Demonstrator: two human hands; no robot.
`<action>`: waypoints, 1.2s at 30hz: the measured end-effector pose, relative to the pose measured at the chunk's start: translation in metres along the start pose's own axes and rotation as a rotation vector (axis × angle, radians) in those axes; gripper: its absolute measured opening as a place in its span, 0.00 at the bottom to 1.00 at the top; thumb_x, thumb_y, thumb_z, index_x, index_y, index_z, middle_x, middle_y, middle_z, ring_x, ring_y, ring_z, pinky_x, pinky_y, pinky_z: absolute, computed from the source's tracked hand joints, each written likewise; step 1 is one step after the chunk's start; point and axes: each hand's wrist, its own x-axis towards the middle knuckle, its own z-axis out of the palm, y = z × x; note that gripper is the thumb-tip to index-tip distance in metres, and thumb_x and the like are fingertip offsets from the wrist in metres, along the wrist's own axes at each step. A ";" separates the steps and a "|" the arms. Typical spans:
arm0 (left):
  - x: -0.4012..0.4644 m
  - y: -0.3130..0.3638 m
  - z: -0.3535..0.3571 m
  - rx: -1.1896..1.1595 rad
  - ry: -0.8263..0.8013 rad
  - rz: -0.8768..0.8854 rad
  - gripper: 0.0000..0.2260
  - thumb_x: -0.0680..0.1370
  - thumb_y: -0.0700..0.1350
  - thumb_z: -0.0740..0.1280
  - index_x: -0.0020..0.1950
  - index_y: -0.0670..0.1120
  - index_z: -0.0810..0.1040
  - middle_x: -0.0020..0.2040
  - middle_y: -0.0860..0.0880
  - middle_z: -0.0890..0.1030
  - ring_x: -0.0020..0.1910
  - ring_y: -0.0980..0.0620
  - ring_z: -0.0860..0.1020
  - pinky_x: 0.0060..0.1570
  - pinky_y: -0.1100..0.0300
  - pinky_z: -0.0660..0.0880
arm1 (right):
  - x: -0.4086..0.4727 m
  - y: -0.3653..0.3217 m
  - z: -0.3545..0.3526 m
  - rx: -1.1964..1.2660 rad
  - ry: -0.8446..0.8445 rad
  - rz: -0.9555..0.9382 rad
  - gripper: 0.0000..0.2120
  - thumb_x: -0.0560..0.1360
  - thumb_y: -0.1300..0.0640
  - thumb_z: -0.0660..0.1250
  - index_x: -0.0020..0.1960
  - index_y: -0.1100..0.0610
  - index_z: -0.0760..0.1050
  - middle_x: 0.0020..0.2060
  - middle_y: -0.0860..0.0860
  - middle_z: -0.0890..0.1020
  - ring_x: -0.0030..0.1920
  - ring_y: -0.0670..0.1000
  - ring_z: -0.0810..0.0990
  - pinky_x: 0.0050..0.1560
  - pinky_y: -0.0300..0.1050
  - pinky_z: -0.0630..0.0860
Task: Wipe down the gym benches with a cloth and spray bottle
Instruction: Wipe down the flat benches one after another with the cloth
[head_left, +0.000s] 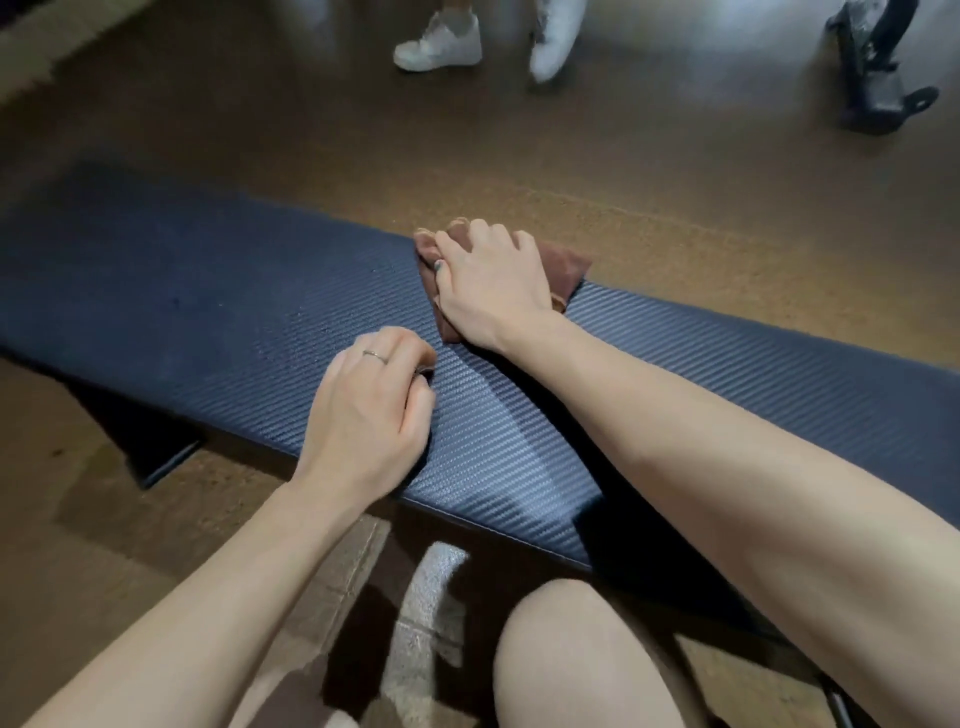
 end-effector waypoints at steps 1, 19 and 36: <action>0.002 -0.010 -0.008 0.036 0.028 -0.025 0.10 0.78 0.44 0.58 0.53 0.45 0.77 0.54 0.49 0.79 0.54 0.48 0.75 0.56 0.49 0.71 | 0.002 0.000 0.001 0.005 -0.007 -0.011 0.20 0.82 0.48 0.51 0.68 0.50 0.74 0.62 0.56 0.77 0.62 0.58 0.74 0.62 0.57 0.66; 0.001 -0.081 -0.017 0.136 0.090 -0.416 0.16 0.76 0.46 0.58 0.61 0.46 0.76 0.64 0.48 0.76 0.65 0.44 0.71 0.67 0.47 0.68 | 0.059 -0.032 0.015 0.087 -0.078 -0.202 0.19 0.84 0.49 0.51 0.71 0.50 0.71 0.62 0.57 0.76 0.62 0.60 0.74 0.59 0.56 0.68; 0.002 -0.111 -0.026 0.167 0.037 -0.175 0.19 0.79 0.50 0.51 0.59 0.46 0.78 0.59 0.48 0.77 0.58 0.45 0.72 0.61 0.46 0.69 | -0.044 -0.066 0.001 0.062 -0.058 -0.368 0.23 0.81 0.48 0.54 0.74 0.47 0.73 0.73 0.50 0.74 0.76 0.55 0.68 0.74 0.57 0.65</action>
